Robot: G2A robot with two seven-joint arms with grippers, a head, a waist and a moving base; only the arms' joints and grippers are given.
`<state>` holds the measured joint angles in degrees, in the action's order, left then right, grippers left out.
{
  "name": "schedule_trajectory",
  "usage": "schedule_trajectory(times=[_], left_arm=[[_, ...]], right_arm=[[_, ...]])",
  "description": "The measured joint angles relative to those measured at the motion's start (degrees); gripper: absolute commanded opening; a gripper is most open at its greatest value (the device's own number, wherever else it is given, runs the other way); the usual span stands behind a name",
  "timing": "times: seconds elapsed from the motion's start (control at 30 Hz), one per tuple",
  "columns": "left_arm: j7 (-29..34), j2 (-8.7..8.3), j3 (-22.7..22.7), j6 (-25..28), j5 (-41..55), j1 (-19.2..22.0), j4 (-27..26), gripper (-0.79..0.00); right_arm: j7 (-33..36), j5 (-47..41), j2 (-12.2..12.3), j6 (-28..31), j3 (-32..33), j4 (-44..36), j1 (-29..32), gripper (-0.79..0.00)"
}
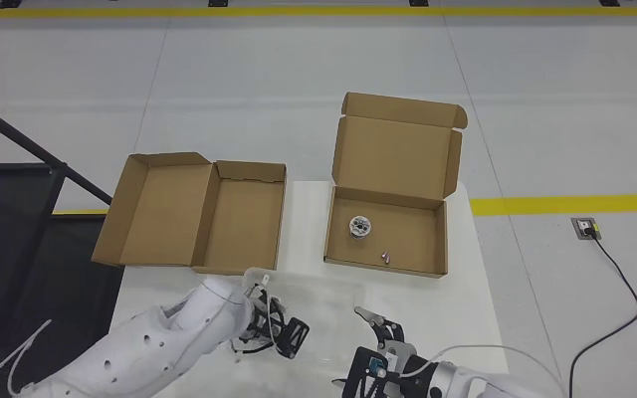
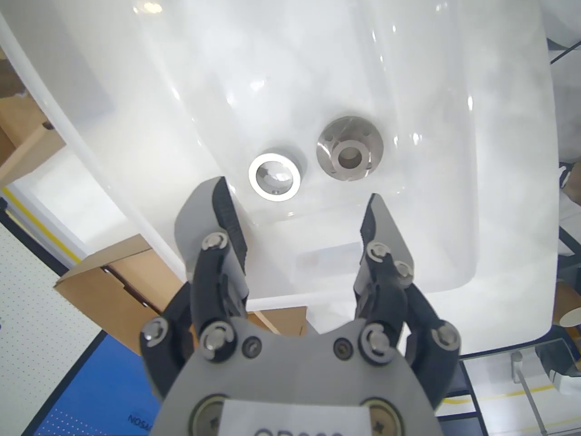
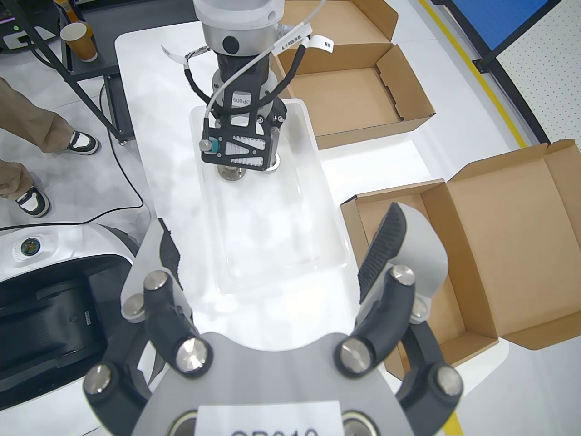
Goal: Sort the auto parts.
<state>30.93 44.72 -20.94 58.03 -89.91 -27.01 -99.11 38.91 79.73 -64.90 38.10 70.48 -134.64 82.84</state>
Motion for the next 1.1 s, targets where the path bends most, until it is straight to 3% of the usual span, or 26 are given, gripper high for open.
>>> schedule_trajectory(times=[0.23,0.53,1.1], left_arm=[[-1.23,1.86,3.25,-0.03,-0.65,1.29,2.67,-0.200],[-2.46,4.10,11.08,-0.03,1.29,5.64,6.84,-0.225],[1.60,4.75,11.20,-0.03,3.91,4.50,8.73,-0.329]], right_arm=[[0.00,0.00,0.00,0.00,0.00,0.00,0.00,0.000],[0.00,0.00,0.00,0.00,0.00,0.00,0.00,0.000],[0.00,0.00,0.00,0.00,0.00,0.00,0.00,0.000]])
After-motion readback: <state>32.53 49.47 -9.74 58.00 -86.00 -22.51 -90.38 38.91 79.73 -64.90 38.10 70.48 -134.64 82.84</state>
